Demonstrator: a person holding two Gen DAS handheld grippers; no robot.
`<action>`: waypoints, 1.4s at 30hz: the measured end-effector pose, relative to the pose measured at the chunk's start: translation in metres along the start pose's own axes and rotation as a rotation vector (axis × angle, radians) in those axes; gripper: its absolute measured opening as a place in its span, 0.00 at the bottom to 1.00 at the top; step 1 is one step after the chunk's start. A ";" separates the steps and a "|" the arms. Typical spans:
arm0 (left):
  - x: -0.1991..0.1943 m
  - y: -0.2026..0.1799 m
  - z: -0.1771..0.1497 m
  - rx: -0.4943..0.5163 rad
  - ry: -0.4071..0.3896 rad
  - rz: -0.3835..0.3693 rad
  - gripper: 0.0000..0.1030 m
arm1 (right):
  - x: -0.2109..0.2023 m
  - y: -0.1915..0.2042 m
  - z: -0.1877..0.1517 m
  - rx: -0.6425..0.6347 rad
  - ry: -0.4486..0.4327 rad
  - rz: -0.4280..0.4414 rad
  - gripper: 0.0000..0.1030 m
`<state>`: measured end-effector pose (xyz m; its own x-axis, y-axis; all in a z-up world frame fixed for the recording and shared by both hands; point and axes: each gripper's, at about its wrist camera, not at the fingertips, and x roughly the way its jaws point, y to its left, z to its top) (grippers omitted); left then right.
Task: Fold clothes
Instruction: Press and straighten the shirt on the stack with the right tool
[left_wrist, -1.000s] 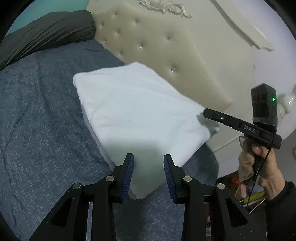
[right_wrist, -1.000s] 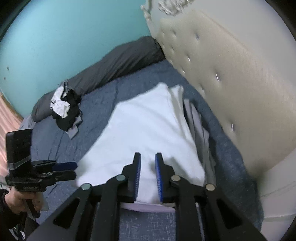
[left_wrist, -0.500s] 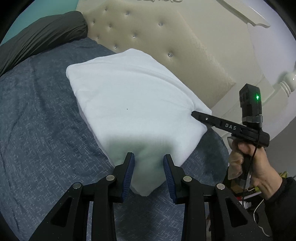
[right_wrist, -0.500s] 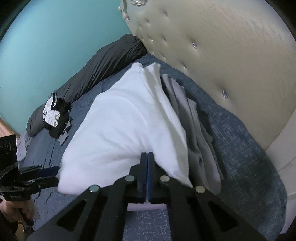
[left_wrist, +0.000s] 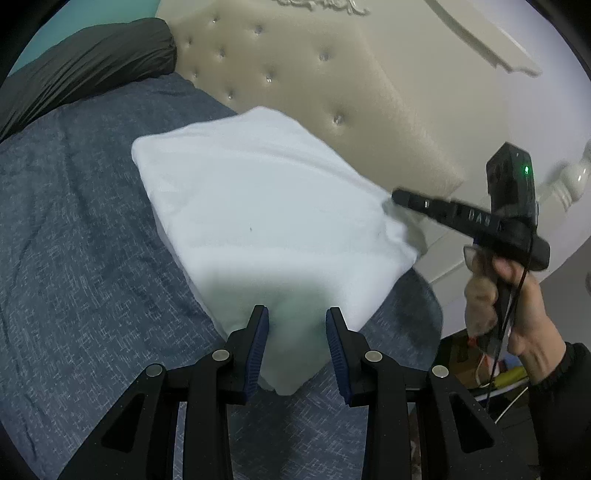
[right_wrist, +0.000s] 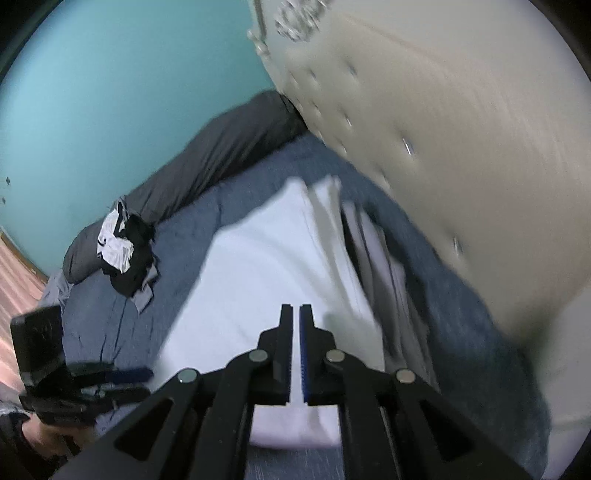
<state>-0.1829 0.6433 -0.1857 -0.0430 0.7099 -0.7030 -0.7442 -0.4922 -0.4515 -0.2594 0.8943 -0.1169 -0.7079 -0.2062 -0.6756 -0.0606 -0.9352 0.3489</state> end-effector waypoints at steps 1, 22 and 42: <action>-0.004 0.002 0.004 -0.003 -0.014 0.001 0.34 | 0.002 0.004 0.010 -0.012 -0.001 -0.004 0.09; 0.010 0.030 -0.002 0.021 -0.006 -0.039 0.34 | 0.147 0.006 0.125 -0.057 0.261 -0.157 0.23; 0.008 0.032 -0.008 0.026 -0.019 -0.061 0.34 | 0.187 0.006 0.128 -0.109 0.256 -0.328 0.01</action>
<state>-0.2016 0.6293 -0.2097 -0.0101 0.7477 -0.6640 -0.7627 -0.4352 -0.4785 -0.4824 0.8865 -0.1580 -0.4655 0.0549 -0.8833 -0.1686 -0.9853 0.0276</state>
